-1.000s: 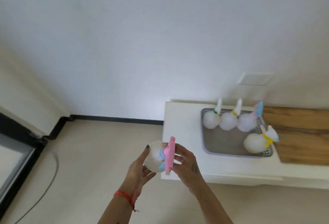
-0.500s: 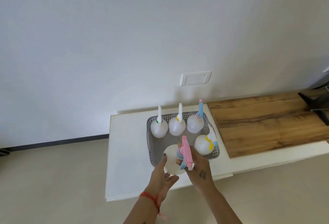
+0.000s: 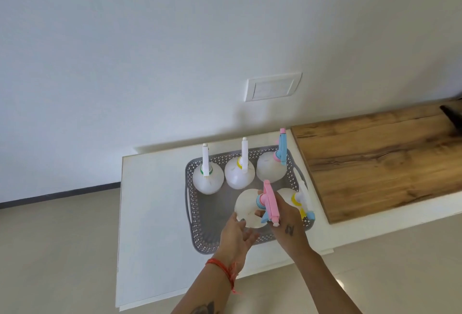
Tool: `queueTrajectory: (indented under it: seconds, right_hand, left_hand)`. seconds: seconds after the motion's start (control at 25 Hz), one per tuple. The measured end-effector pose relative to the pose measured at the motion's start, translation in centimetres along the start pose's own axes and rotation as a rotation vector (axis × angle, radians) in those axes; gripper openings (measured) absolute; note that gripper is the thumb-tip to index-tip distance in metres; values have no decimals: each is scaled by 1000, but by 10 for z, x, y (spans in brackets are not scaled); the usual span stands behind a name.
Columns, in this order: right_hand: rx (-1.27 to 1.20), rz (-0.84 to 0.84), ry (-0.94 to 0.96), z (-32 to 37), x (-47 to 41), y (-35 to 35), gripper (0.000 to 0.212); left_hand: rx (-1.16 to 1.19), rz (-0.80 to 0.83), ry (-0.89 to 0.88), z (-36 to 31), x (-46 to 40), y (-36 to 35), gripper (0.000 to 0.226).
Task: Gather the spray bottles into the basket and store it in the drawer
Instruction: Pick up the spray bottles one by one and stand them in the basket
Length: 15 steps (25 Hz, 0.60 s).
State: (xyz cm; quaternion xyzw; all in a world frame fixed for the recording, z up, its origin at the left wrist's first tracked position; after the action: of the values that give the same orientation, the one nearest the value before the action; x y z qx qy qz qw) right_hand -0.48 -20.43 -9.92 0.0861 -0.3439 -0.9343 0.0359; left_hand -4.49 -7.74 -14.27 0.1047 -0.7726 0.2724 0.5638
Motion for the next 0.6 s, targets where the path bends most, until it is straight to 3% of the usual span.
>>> queueTrajectory:
  seconds: [0.2,0.6]
  right_hand:
    - [57,88,-41,-24,0,-28,27]
    - [144,36,68,-30,5,-39,35]
  left_hand:
    - [-27,-15,48,1,-29,5,33]
    - [-22,12,101,2,-42,9,34]
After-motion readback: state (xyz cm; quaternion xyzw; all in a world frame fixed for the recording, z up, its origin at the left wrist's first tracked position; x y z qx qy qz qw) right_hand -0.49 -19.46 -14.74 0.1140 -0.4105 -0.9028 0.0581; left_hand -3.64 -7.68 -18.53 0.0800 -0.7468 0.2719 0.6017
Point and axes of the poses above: each hand's wrist, its own x-axis away from the middle knuckle, its own y-axis out of the back of the hand, z = x × y, the point moved 6 cm from there along -x, towards the middle knuckle, and after that the axes turned 9 degrees about y, right-handed, at the moved point
